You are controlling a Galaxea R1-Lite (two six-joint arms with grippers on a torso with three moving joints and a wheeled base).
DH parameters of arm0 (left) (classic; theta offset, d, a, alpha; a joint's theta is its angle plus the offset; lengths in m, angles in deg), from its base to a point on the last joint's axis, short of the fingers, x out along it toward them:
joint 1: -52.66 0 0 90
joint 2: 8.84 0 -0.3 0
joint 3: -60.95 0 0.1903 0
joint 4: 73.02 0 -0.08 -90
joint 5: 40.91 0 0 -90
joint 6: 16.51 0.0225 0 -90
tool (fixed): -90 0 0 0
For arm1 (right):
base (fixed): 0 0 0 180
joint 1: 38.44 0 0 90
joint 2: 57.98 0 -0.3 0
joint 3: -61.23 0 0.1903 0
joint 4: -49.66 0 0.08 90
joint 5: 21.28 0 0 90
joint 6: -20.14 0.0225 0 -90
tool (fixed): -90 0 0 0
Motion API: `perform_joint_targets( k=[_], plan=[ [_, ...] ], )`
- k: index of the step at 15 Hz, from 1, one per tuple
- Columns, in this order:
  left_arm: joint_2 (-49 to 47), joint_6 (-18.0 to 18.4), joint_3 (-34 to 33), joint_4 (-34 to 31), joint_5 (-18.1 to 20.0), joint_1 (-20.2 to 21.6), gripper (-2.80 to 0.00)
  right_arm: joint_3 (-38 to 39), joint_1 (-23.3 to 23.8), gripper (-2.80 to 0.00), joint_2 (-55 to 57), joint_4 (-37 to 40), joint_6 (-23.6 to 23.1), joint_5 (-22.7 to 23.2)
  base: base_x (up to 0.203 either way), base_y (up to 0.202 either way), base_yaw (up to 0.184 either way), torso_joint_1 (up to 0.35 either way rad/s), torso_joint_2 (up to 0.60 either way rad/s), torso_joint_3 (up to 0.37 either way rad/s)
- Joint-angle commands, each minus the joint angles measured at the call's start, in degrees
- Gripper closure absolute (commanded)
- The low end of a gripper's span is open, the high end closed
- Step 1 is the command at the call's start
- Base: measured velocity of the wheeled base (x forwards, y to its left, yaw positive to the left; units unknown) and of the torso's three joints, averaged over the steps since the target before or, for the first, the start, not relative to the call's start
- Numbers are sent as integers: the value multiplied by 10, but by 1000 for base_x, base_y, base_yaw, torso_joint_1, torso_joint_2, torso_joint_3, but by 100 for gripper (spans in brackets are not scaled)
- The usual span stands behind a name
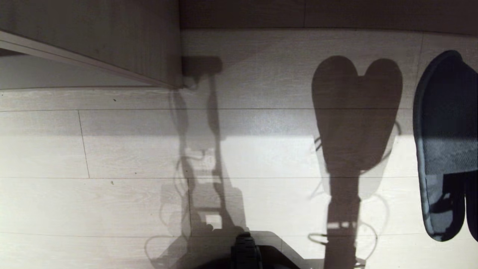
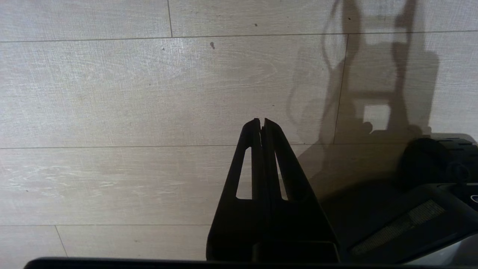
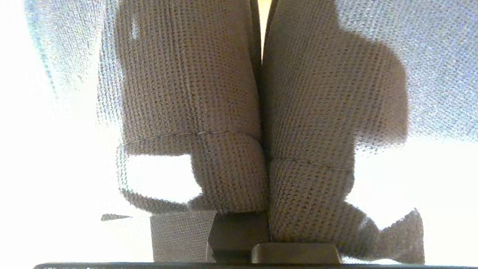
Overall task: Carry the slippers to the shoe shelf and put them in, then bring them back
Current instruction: Place the slippers into the shoe cabinet
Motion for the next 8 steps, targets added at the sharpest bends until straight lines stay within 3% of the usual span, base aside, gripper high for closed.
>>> perform_joint_targets(
  k=[1, 5, 8],
  plan=[
    [0, 0, 0, 0, 0, 0, 0, 35, 0, 0, -94, 12, -9, 4, 0, 0, 0, 0, 0, 0],
    [0, 0, 0, 0, 0, 0, 0, 103, -1, 0, -223, 73, -36, 21, 0, 0, 0, 0, 0, 0],
    [0, 0, 0, 0, 0, 0, 0, 120, -2, 0, -345, 179, -42, 32, 0, 0, 0, 0, 0, 0]
  ],
)
